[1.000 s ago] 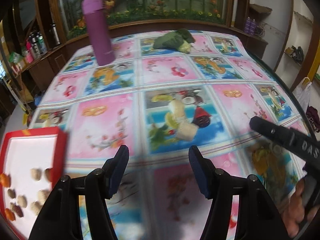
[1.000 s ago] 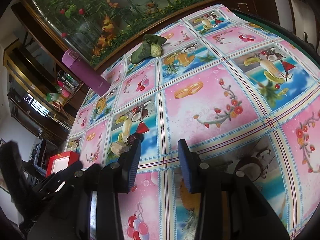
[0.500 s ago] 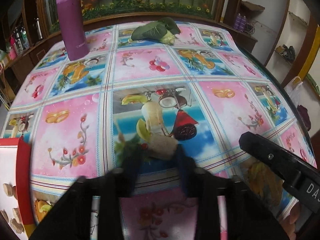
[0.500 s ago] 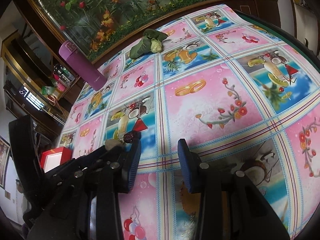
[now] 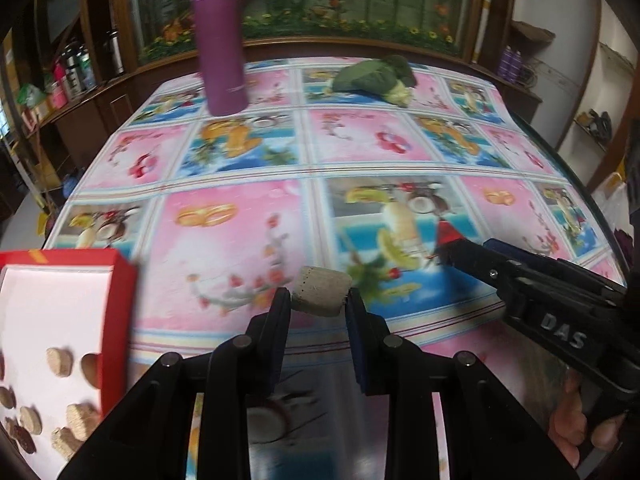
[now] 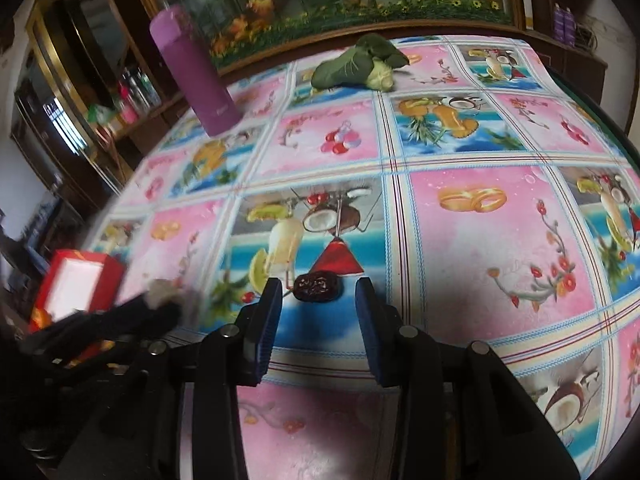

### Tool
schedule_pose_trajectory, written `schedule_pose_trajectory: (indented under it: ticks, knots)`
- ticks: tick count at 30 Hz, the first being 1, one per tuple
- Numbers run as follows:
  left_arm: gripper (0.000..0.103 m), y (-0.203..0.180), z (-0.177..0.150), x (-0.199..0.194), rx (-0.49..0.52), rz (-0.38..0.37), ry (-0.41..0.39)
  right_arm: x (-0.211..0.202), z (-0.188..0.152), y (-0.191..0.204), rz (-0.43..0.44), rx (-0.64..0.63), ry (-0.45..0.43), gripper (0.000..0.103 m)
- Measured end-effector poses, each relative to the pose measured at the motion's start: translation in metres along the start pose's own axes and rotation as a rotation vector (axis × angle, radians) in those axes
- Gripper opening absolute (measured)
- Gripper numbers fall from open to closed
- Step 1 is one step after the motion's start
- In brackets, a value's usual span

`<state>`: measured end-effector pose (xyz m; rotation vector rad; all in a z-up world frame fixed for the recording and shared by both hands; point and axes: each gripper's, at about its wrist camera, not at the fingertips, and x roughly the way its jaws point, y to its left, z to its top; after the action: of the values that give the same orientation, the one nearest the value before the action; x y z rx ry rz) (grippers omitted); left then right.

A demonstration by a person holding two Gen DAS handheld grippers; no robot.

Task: Organize fruits
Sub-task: 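Close the left gripper on a beige cake piece while the right gripper grasps a red date, then carry the cake piece and the date over the tray and open both grippers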

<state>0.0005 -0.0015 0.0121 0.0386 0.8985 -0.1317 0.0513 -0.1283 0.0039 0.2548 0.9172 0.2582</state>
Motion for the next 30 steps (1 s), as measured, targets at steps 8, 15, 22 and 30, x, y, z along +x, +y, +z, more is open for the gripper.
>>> schedule_pose_trajectory:
  ticks: [8, 15, 22, 30]
  knots:
    - [0.027, 0.017, -0.009, 0.000, -0.046, -0.013, 0.008, 0.008, -0.001, 0.017, -0.089, -0.086, -0.017, 0.039]
    - [0.027, 0.025, -0.013, 0.001, -0.067, -0.023, 0.020, 0.006, -0.002, 0.010, -0.094, -0.056, -0.022, 0.028]
    - [0.027, 0.032, -0.016, -0.018, -0.088, -0.023, -0.003, -0.017, -0.003, 0.017, 0.019, -0.051, -0.108, 0.028]
    - [0.027, 0.045, -0.027, -0.053, -0.101, -0.019, -0.050, -0.028, -0.014, 0.043, 0.062, -0.080, -0.134, 0.029]
